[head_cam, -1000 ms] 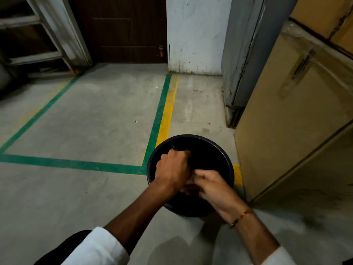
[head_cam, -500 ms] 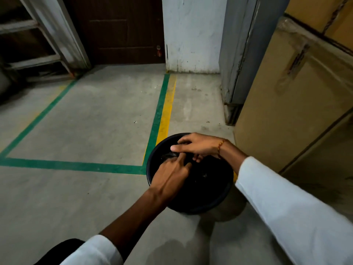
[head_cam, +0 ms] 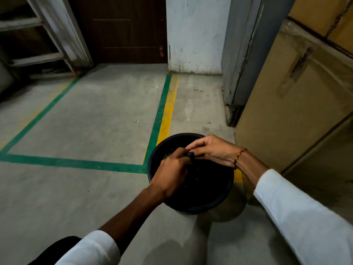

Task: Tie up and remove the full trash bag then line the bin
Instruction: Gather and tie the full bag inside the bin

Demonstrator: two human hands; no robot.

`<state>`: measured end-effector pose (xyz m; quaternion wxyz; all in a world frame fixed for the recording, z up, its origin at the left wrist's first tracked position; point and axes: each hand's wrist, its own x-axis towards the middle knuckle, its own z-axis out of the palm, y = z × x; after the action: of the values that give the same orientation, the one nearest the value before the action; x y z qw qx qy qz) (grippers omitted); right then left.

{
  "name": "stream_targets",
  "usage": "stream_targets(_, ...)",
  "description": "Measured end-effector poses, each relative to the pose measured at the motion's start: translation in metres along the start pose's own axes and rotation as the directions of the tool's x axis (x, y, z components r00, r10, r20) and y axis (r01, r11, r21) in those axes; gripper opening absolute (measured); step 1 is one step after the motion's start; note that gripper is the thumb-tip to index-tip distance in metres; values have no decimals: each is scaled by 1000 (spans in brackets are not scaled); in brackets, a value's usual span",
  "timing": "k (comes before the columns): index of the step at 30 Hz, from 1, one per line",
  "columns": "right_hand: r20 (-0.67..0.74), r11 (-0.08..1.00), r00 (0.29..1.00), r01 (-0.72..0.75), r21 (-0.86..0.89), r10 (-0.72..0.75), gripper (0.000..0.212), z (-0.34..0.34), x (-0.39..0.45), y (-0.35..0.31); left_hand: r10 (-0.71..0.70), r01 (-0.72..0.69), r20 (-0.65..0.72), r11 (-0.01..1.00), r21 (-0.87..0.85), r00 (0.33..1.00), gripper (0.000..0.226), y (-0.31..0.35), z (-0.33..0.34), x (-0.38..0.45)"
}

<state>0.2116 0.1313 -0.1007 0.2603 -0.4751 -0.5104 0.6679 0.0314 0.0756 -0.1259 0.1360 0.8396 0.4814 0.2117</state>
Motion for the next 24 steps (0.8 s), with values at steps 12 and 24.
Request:
stream_targets(12, -482, 953, 827, 199, -229, -289, 27, 19, -4, 38, -166, 121, -119, 942, -313, 979, 15, 0, 0, 12)
stream_targets(24, -536, 797, 827, 433, 421, -166, 27, 55, -22, 50, -447, 319, -180, 819, -478, 876, 37, 6, 2, 16)
